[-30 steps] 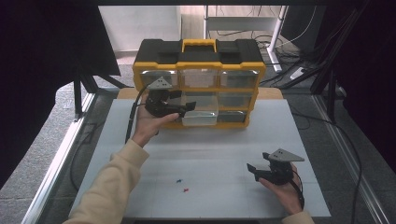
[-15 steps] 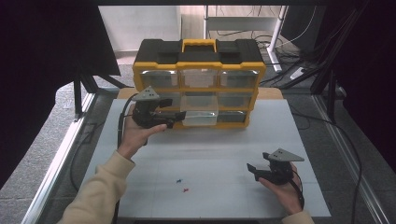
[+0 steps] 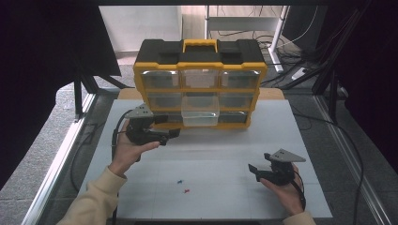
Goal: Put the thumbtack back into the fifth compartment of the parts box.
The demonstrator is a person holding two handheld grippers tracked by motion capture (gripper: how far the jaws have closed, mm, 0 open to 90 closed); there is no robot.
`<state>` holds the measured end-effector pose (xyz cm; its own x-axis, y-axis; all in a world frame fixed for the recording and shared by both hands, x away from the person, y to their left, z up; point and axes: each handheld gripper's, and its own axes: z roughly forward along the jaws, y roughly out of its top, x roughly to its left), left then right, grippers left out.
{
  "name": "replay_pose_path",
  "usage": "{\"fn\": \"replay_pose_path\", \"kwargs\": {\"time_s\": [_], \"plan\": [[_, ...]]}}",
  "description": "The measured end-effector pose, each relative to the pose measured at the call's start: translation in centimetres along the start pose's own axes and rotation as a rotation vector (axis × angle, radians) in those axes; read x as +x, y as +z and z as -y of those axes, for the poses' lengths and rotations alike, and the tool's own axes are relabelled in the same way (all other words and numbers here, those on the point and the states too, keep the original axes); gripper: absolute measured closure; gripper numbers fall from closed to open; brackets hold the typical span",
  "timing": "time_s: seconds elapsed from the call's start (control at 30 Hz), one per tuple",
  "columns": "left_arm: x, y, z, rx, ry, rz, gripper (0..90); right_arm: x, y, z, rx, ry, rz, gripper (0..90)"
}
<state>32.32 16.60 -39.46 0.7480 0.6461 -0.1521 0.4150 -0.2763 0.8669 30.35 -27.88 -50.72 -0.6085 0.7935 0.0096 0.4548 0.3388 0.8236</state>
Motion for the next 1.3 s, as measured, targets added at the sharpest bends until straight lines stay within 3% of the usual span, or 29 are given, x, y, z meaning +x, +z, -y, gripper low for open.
{"fn": "replay_pose_path", "kwargs": {"time_s": [0.13,0.43,0.57,0.9,1.3], "plan": [[-0.4,0.2,1.1,0.038,0.024,-0.018,24.0,0.0,0.1,0.0,0.002,0.002,0.006,20.0],[-1.0,0.9,3.9,0.144,0.024,-0.004,24.1,0.0,0.1,0.0,0.004,0.002,0.001,20.0],[-1.4,1.1,4.9,0.167,0.026,-0.002,24.2,0.0,0.1,0.0,0.006,0.003,0.003,20.0],[-2.2,2.6,7.0,0.244,0.031,0.024,24.5,-0.1,0.2,0.0,0.009,0.002,0.002,20.0],[-2.8,4.7,8.7,0.367,0.066,0.076,24.1,-0.1,0.3,0.0,0.016,0.002,0.008,20.1]]}}
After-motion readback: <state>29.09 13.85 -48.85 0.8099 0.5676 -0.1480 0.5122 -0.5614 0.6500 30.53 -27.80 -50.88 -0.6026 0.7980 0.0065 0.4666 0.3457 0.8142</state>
